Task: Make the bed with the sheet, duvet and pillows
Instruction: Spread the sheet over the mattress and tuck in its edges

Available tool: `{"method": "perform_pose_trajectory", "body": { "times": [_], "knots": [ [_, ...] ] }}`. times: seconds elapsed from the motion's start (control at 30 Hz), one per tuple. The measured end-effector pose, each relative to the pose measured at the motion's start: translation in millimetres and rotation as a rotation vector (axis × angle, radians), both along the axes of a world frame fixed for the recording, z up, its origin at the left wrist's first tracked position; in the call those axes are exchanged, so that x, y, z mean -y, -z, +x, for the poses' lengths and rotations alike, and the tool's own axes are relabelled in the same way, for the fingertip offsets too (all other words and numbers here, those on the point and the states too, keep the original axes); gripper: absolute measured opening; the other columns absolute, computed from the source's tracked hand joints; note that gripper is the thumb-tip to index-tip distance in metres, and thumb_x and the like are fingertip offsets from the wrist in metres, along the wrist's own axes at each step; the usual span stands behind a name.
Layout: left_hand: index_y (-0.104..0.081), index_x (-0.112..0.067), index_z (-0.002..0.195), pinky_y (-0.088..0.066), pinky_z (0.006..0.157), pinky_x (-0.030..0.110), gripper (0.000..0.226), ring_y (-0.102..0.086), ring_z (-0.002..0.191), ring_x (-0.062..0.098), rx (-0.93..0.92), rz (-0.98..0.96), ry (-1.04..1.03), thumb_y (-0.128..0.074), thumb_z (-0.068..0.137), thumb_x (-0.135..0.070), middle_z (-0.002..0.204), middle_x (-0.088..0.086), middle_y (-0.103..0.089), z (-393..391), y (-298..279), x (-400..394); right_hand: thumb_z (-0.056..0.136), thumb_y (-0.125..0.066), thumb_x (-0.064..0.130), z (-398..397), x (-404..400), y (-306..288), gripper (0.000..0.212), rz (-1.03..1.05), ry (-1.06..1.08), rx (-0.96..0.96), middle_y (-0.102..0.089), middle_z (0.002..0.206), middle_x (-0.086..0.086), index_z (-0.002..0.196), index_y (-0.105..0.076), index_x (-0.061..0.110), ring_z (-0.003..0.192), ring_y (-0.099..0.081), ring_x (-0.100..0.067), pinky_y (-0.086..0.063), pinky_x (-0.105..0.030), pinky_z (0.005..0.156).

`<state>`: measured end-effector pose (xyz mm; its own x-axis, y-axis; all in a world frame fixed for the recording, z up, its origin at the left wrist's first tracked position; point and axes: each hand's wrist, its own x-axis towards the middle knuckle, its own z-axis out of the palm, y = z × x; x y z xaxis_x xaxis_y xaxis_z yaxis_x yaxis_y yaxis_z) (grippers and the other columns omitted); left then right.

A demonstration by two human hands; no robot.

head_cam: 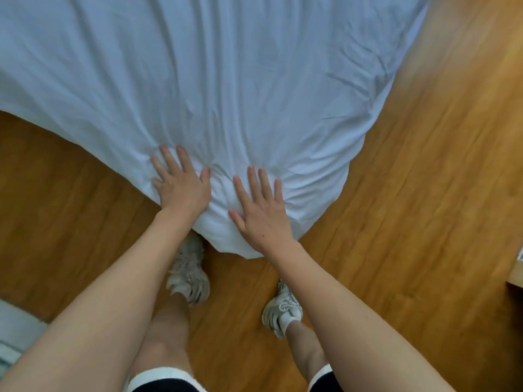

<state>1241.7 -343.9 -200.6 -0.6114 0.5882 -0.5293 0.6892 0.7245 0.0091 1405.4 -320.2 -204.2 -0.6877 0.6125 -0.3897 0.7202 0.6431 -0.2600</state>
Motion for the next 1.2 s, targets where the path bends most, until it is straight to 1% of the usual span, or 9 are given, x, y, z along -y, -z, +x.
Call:
{"method": "perform_pose_trajectory", "body": {
  "times": [0.07, 0.17, 0.33, 0.5, 0.63, 0.8, 0.9, 1.03, 1.2],
  "knots": [
    [0.000, -0.006, 0.152, -0.008, 0.115, 0.054, 0.071, 0.005, 0.144, 0.042, -0.029, -0.021, 0.057, -0.018, 0.099, -0.051, 0.157, 0.023, 0.008, -5.2, -5.1, -1.7, 0.097, -0.025, 0.050, -3.9, 3.9, -2.5, 0.064, 0.008, 0.071, -0.021, -0.005, 0.160, -0.013, 0.153, -0.016, 0.018, 0.148, 0.000, -0.030, 0.007, -0.049, 0.115],
    [-0.027, 0.002, 0.144, -0.014, 0.116, 0.051, 0.069, -0.014, 0.142, 0.041, -0.100, 0.088, 0.277, -0.029, 0.097, -0.049, 0.152, 0.027, -0.018, -18.2, -17.2, 4.6, 0.094, -0.029, 0.048, -24.2, 12.7, -5.6, 0.059, 0.078, 0.286, -0.107, -0.032, 0.151, -0.018, 0.139, -0.042, 0.012, 0.143, -0.024, -0.035, -0.018, -0.054, 0.115],
    [-0.039, -0.004, 0.138, -0.014, 0.115, 0.051, 0.056, -0.021, 0.141, 0.038, -0.073, 0.409, 0.715, -0.042, 0.094, -0.039, 0.151, 0.024, -0.026, -135.4, -16.4, -12.3, 0.094, -0.024, 0.052, -139.8, -11.3, 2.7, 0.068, 0.149, 0.616, -0.107, -0.022, 0.154, -0.025, 0.150, -0.025, 0.014, 0.143, -0.018, -0.041, -0.018, -0.056, 0.114],
    [-0.024, -0.014, 0.150, -0.009, 0.115, 0.053, 0.070, -0.014, 0.144, 0.035, -0.118, 0.276, 0.708, -0.017, 0.093, -0.055, 0.157, 0.014, -0.018, -325.8, 9.6, -36.4, 0.092, -0.007, 0.057, -307.0, -38.7, 18.3, 0.071, 0.118, 0.641, -0.048, -0.002, 0.158, -0.024, 0.153, -0.010, 0.021, 0.145, 0.001, -0.041, -0.001, -0.055, 0.116],
    [-0.025, -0.011, 0.149, -0.008, 0.112, 0.058, 0.072, -0.013, 0.143, 0.039, -0.174, 0.239, 0.712, -0.019, 0.093, -0.056, 0.157, 0.016, -0.017, -467.6, 22.9, -17.5, 0.094, -0.016, 0.059, -427.5, -38.7, 29.9, 0.070, 0.116, 0.500, -0.031, 0.002, 0.159, -0.020, 0.153, -0.010, 0.024, 0.145, 0.005, -0.041, 0.004, -0.055, 0.115],
    [-0.007, -0.019, 0.152, -0.021, 0.107, 0.062, 0.078, -0.020, 0.138, 0.047, -0.112, 0.133, 0.284, -0.023, 0.093, -0.066, 0.153, 0.026, -0.016, -563.7, 32.6, 23.2, 0.094, -0.036, 0.058, -550.0, 0.2, 27.4, 0.069, 0.035, 0.254, -0.058, -0.002, 0.160, -0.014, 0.152, -0.017, 0.027, 0.147, 0.005, -0.035, 0.008, -0.054, 0.116],
    [-0.019, -0.015, 0.149, -0.031, 0.106, 0.061, 0.082, -0.027, 0.136, 0.045, -0.039, 0.095, 0.205, -0.018, 0.089, -0.071, 0.149, 0.025, -0.024, -581.3, 26.0, 47.1, 0.099, -0.027, 0.054, -563.8, 10.2, 13.3, 0.064, -0.053, 0.205, -0.049, 0.007, 0.161, -0.008, 0.153, -0.006, 0.027, 0.147, 0.013, -0.027, 0.007, -0.049, 0.117],
    [-0.019, -0.011, 0.146, -0.028, 0.109, 0.058, 0.061, -0.025, 0.136, 0.042, -0.077, 0.369, 0.252, -0.031, 0.099, -0.048, 0.149, 0.025, -0.023, -546.0, 0.7, 44.1, 0.100, -0.029, 0.049, -524.0, 14.4, -10.0, 0.060, 0.039, 0.197, -0.124, -0.003, 0.161, -0.009, 0.153, -0.012, 0.025, 0.148, 0.003, -0.028, 0.001, -0.046, 0.118],
    [-0.022, -0.008, 0.148, -0.016, 0.114, 0.052, 0.055, -0.014, 0.142, 0.041, -0.031, 0.468, 0.629, -0.036, 0.102, -0.035, 0.154, 0.026, -0.014, -460.9, -19.6, 4.7, 0.097, -0.031, 0.046, -436.3, 6.7, -16.3, 0.058, 0.182, 0.584, -0.144, -0.024, 0.156, -0.014, 0.149, -0.031, 0.019, 0.145, -0.017, -0.033, -0.012, -0.051, 0.116]
  ]
}}
